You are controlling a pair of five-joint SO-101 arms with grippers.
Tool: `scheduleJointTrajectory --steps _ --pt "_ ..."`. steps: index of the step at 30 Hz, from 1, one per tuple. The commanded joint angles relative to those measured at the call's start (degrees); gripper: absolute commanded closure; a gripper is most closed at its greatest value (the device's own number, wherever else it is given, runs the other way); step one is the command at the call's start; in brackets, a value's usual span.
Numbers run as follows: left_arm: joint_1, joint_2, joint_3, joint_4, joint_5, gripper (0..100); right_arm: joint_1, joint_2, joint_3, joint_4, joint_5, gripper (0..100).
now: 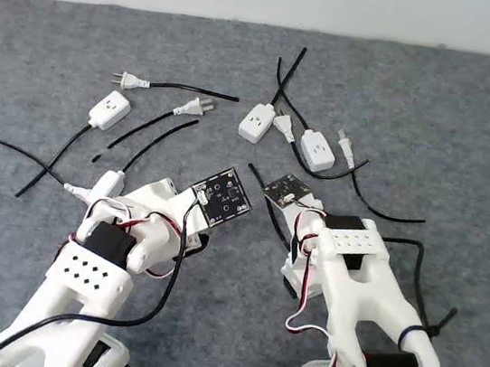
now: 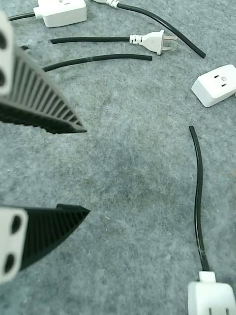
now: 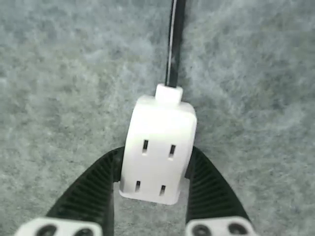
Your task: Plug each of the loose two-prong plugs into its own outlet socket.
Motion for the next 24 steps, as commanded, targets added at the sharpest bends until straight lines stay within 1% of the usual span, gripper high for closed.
scheduleJointTrajectory --steps 1,4,6,8,11,13,15,18,21,24 --pt "0.3 -1.2 -0.6 -1.8 -0.9 78 -6.9 -0.4 0.4 0.9 0.4 98.8" --pt "0.0 -1.2 -0.7 -1.8 -0.9 78 -13.9 -0.7 1.9 0.9 0.4 98.8" --pt "0.0 -1.2 -0.7 -1.8 -0.9 78 -17.2 -0.7 2.2 0.9 0.4 98.8" --pt "0.0 -1.2 -0.7 -1.8 -0.9 78 -18.9 -0.7 2.2 0.9 0.4 98.8" --pt "0.0 -1.2 -0.7 -1.8 -0.9 78 -18.8 -0.7 2.2 1.2 0.4 98.8" --pt "0.0 -1.2 -0.7 -1.8 -0.9 78 -17.6 -0.7 1.3 2.6 0.4 98.0" --pt "0.0 -1.2 -0.7 -1.8 -0.9 78 -15.2 -0.7 -0.5 3.7 -0.3 94.6" --pt "0.0 -1.2 -0.7 -1.8 -0.9 78 -9.3 -0.7 -4.0 4.6 -4.0 84.1" --pt "0.0 -1.2 -0.7 -1.8 -0.9 78 -3.5 -0.6 -8.1 5.9 -3.1 73.8" --pt "0.0 -1.2 -0.6 -1.8 -0.9 78 1.9 -0.6 -11.5 6.3 -1.8 71.1"
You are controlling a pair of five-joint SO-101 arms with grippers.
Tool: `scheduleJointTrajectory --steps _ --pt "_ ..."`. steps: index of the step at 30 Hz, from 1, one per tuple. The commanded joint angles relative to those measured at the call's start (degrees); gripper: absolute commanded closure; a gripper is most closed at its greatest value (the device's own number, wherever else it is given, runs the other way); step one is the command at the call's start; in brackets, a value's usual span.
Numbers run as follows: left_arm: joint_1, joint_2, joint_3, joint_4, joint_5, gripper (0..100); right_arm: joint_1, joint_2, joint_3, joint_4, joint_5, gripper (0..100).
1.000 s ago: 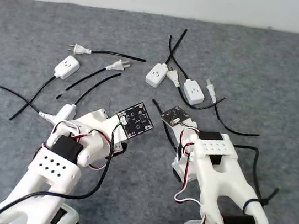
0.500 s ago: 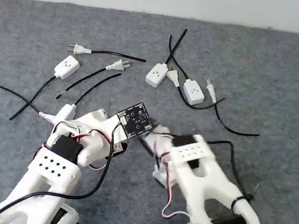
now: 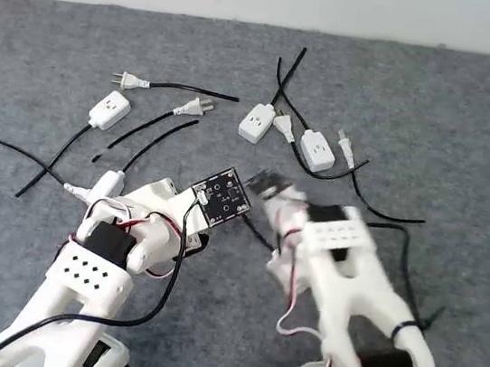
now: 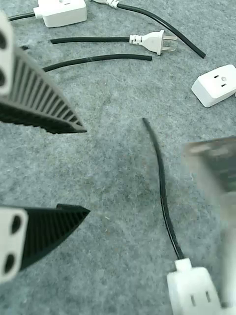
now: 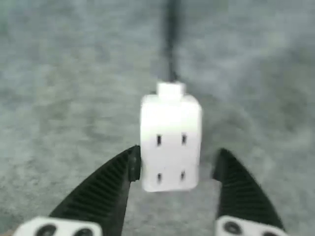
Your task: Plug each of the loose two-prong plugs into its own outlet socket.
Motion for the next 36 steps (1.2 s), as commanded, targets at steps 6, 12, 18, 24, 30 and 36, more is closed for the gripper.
scheduleJointTrajectory --steps 6,12,18,24,30,36 --pt "0.0 -1.2 -0.6 -1.8 -1.1 78 7.3 -0.7 -9.3 5.8 4.9 72.0" --pt "-0.1 -0.9 -0.5 -2.6 -1.1 78 8.6 -0.7 -14.8 7.2 4.8 72.0" --pt "0.1 -1.1 0.1 -2.6 -1.1 78 12.7 0.0 -18.3 1.0 5.3 71.9" --pt "0.0 -1.1 0.1 -2.6 -1.1 78 13.5 4.9 -21.5 -3.6 7.4 71.9" --pt "-0.1 -0.8 0.4 -3.7 -1.1 78 14.3 18.2 -34.2 -2.0 7.6 71.9" --pt "0.2 -0.9 1.0 -4.5 -1.1 78 14.6 31.0 -48.1 0.0 7.6 71.9"
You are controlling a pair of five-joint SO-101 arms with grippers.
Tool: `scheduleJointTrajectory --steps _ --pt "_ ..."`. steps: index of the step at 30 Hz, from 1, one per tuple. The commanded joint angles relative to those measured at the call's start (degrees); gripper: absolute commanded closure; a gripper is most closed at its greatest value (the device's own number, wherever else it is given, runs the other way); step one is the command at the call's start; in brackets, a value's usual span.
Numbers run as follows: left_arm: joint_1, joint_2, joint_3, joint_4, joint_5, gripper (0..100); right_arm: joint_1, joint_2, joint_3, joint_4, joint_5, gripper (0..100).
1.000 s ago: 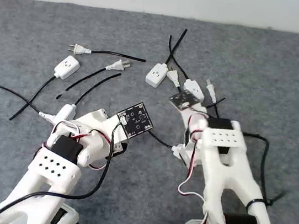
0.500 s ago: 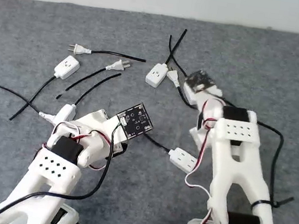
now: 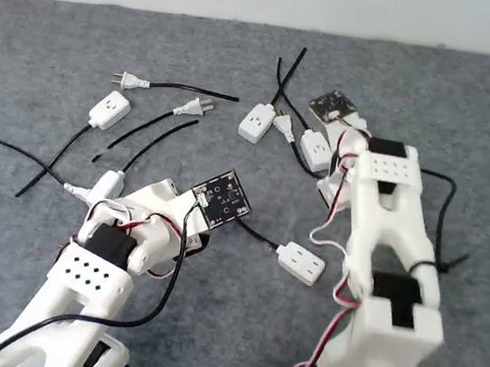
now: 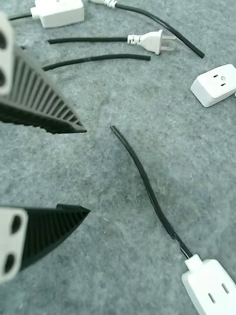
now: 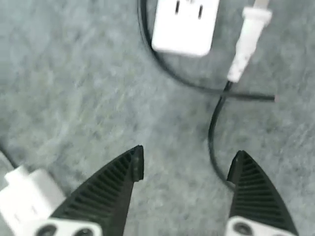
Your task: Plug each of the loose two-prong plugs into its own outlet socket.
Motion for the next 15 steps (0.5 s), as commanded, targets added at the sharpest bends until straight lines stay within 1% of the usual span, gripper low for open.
scheduleJointTrajectory --steps 1,9,15 --pt "0.0 -0.8 -0.6 -2.3 -0.6 78 0.8 4.6 -10.6 1.7 0.9 71.9" --pt "-0.1 -0.8 -0.6 -2.5 -0.6 78 0.8 15.6 -29.3 7.3 0.8 71.9" --pt "-0.1 -0.8 0.0 -2.5 -0.7 78 0.7 20.7 -41.9 11.3 -1.1 71.9"
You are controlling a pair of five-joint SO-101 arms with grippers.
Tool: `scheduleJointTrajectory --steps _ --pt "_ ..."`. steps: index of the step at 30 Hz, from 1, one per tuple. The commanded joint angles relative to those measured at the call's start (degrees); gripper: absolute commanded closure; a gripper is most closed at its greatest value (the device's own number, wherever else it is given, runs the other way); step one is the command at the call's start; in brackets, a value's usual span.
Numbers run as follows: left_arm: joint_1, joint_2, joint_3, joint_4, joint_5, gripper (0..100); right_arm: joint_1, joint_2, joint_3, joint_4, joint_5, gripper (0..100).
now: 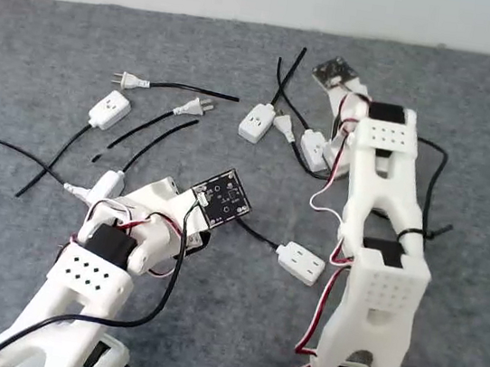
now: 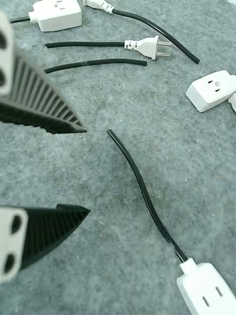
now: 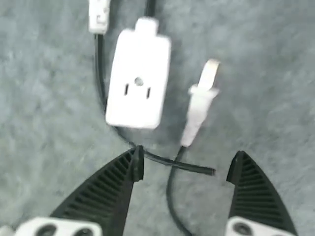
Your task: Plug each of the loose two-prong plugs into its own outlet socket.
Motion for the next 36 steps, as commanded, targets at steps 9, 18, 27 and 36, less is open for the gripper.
scheduleJointTrajectory --steps 9,18,27,36 --pt "-0.1 -0.8 0.0 -1.5 -1.8 78 0.9 8.2 -17.9 1.9 -0.9 72.1" --pt "-0.1 -0.8 0.0 -1.5 -1.8 78 0.8 18.3 -27.3 2.3 -0.9 72.1" --pt "0.1 -0.8 0.0 -1.5 -1.8 78 1.4 24.8 -30.9 2.2 -0.5 72.2" --pt "0.2 -0.8 0.0 -1.5 -1.8 78 1.3 25.7 -31.0 0.3 0.3 98.9"
